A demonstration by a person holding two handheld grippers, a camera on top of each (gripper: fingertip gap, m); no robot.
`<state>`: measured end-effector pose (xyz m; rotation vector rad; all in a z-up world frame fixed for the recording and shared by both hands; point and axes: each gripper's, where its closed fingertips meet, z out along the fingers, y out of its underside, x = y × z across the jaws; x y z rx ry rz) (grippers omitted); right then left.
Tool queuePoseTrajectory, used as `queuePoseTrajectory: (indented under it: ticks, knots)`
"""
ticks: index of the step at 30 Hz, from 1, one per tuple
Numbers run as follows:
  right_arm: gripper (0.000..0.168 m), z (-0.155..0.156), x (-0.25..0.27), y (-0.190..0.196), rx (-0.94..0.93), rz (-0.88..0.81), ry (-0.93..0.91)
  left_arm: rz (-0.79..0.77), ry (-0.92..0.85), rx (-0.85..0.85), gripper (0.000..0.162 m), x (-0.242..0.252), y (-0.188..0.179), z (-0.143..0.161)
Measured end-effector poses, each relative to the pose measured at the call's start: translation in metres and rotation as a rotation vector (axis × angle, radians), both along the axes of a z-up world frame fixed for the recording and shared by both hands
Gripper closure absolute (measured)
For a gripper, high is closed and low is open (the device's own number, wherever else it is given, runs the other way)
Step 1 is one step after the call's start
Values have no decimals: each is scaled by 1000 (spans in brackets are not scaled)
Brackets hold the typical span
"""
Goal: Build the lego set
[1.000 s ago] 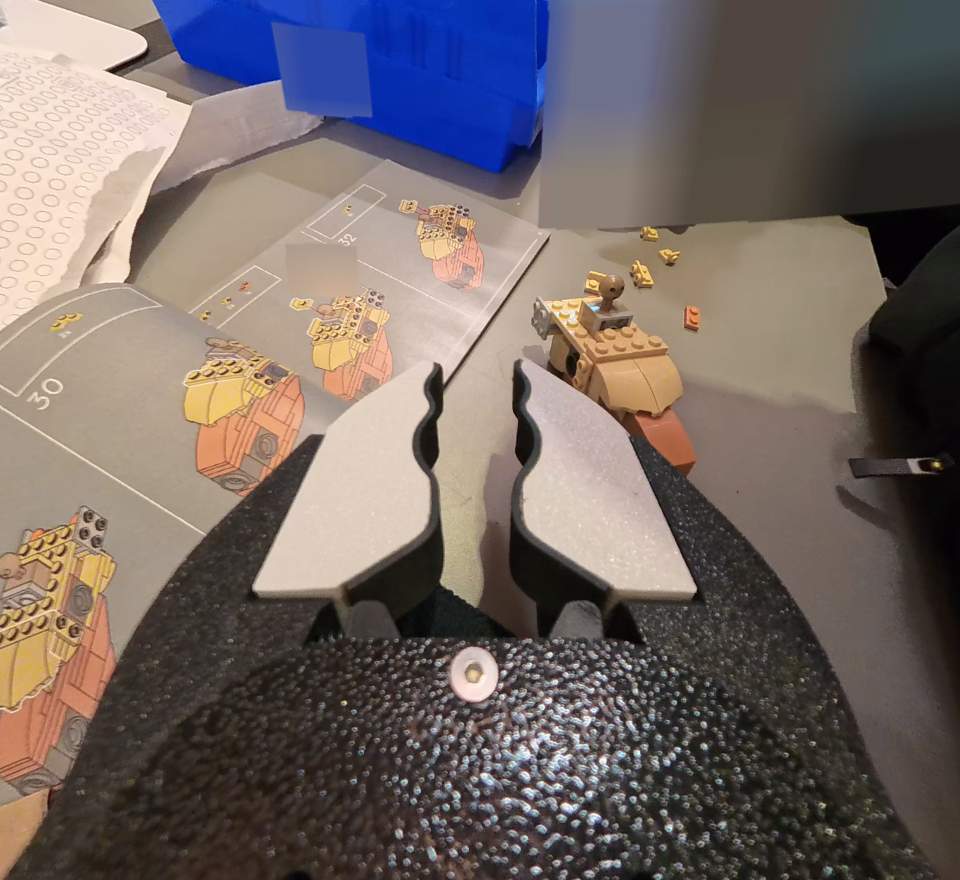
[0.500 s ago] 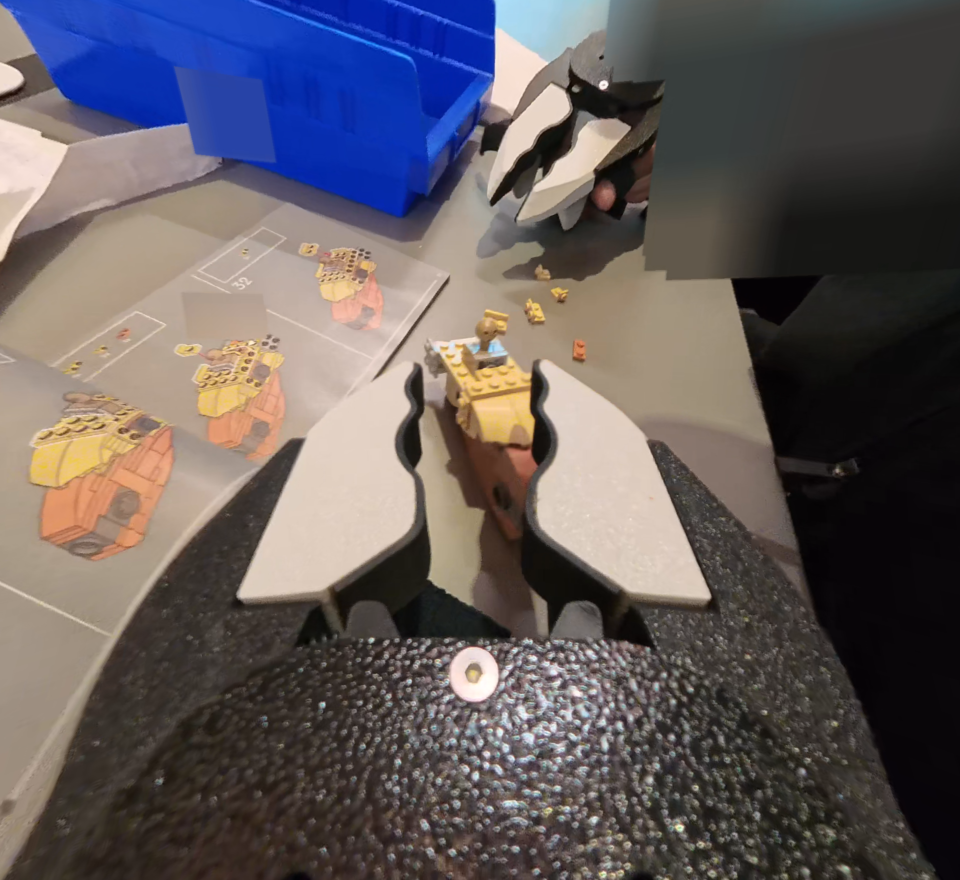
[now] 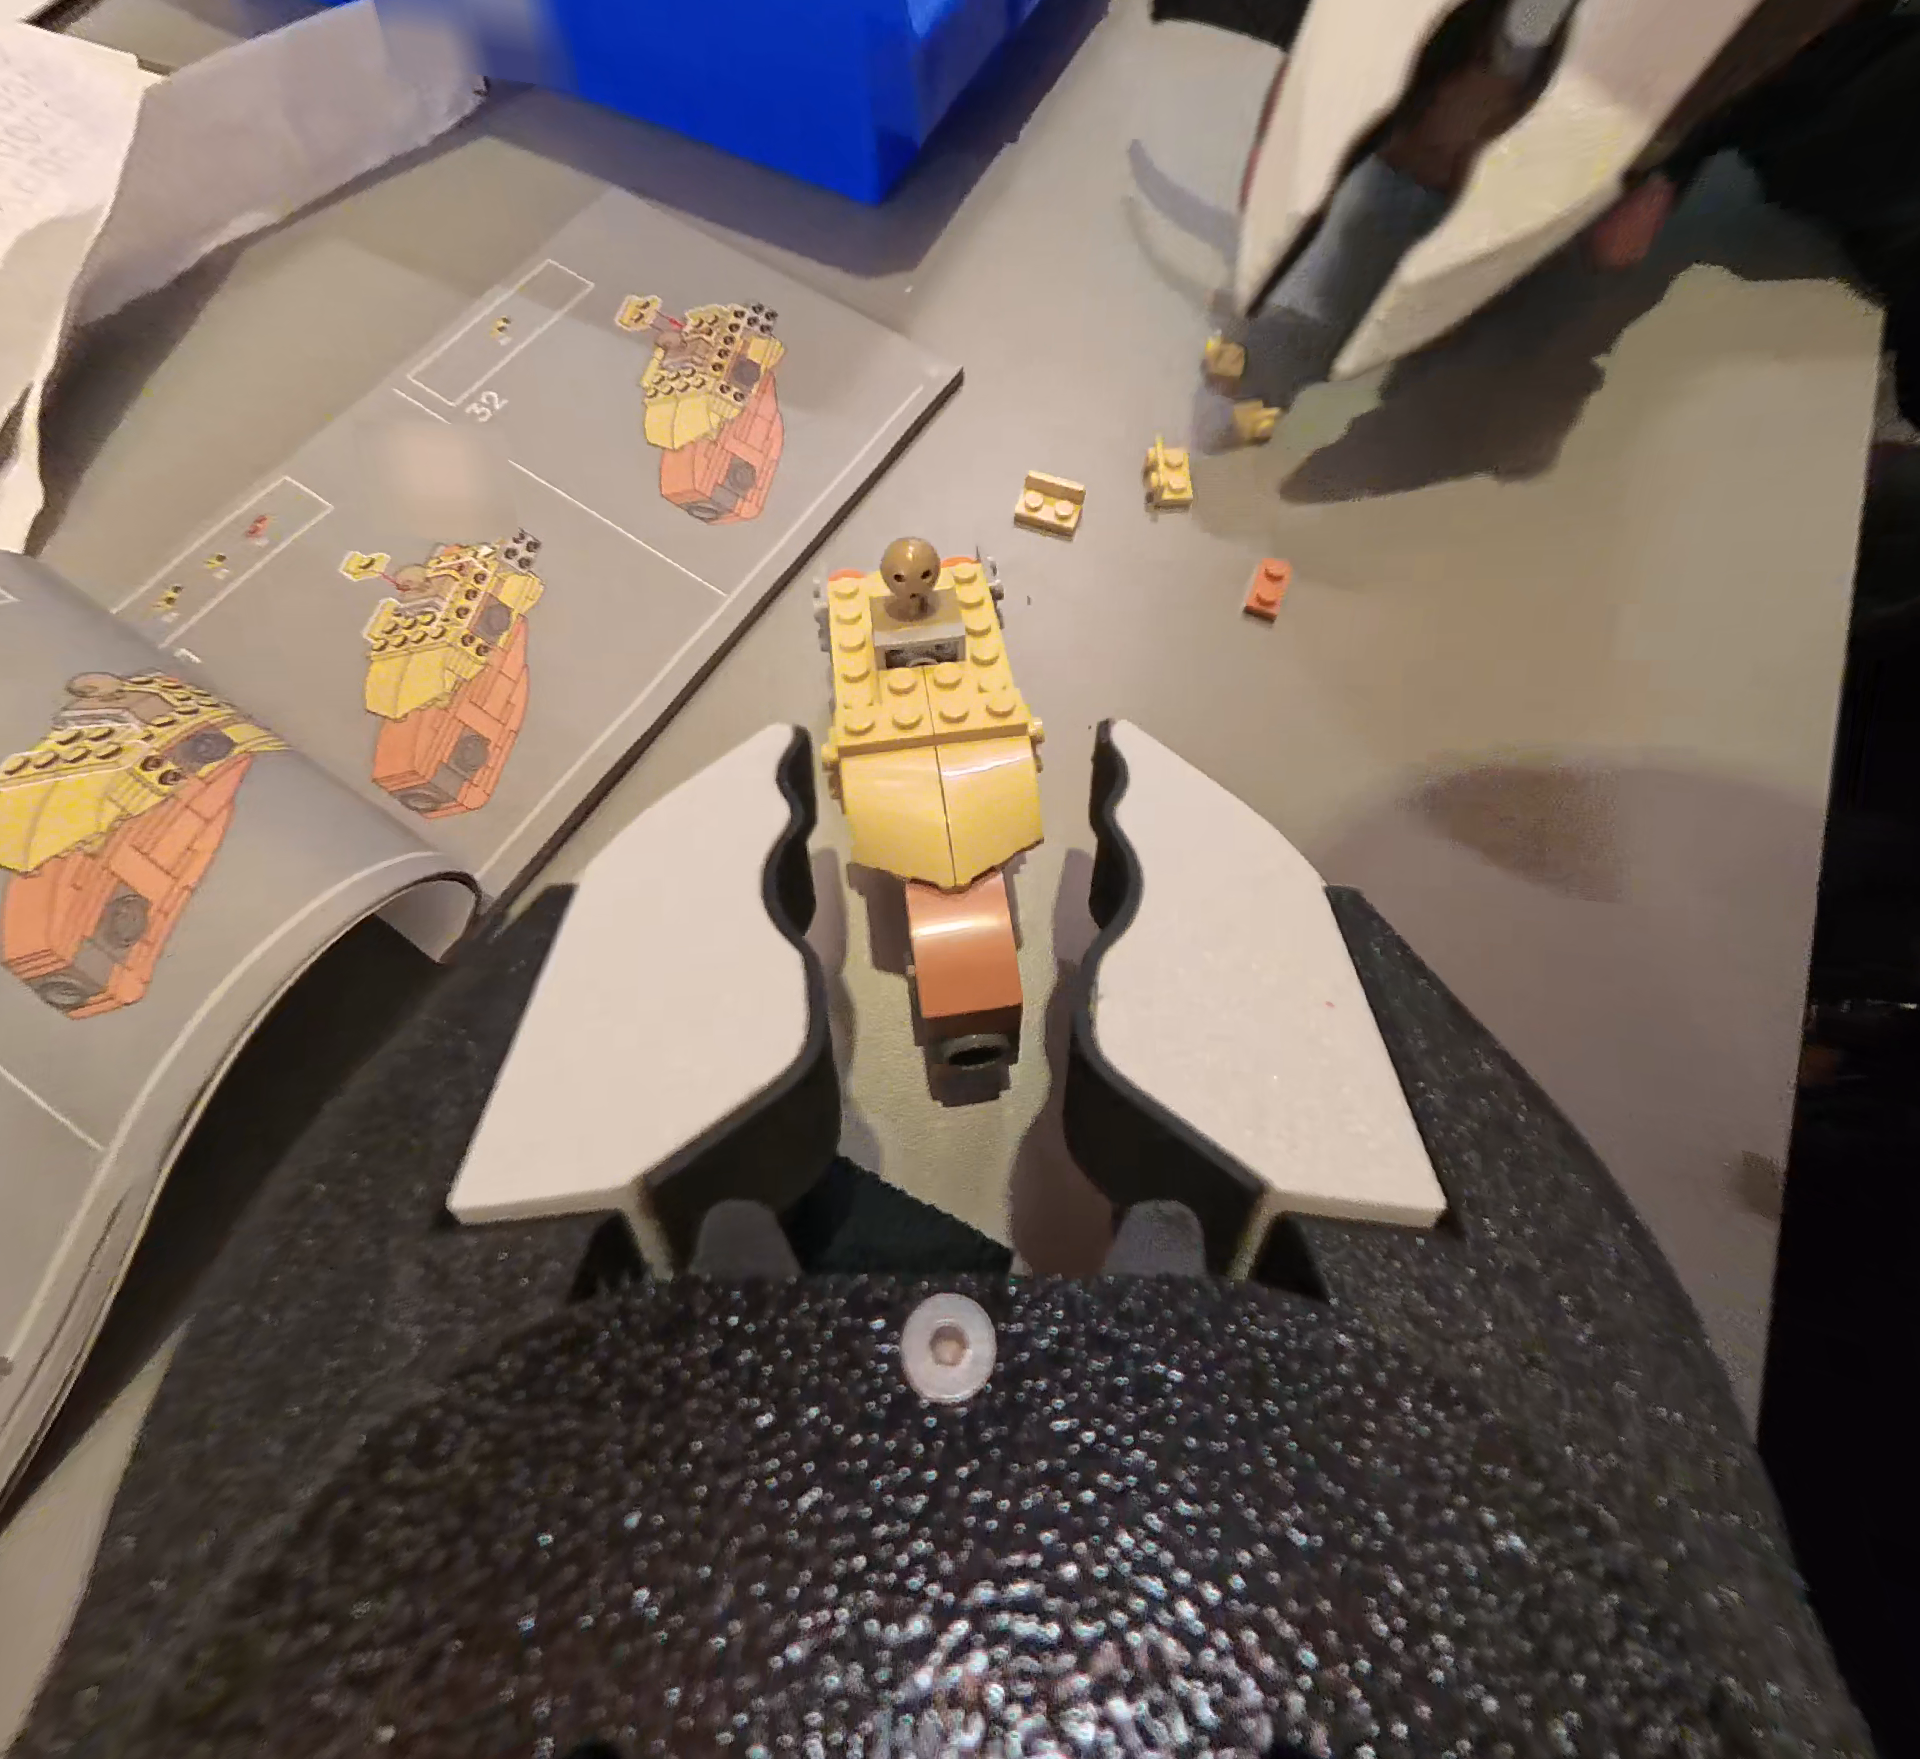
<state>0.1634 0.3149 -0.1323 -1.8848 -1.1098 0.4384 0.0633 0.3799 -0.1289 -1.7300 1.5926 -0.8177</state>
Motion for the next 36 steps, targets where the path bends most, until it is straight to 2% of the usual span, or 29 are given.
queuePoseTrajectory:
  ticks: [6,12,15,17,22,29,36]
  knots:
    - [148,-21,-32,-12,-75,88,-147,10,30,24,114,-2,2,-7]
    - [150,-28,-39,-4,-142,53,-165,28,-26,100,113,-10,2,12]
    - [160,-33,-40,-5,-172,45,-185,25,-75,139,115,-15,-3,24]
    - [161,-33,-41,-4,-181,28,-183,22,-106,157,116,-17,-8,30]
    - [161,-32,-40,1,-139,-9,-186,23,-127,156,117,-19,-17,29]
    - [161,-8,-30,16,-46,-105,-84,13,-209,149,120,-8,-31,40]
    - [161,9,-31,23,-82,-198,85,17,-269,175,124,15,-42,46]
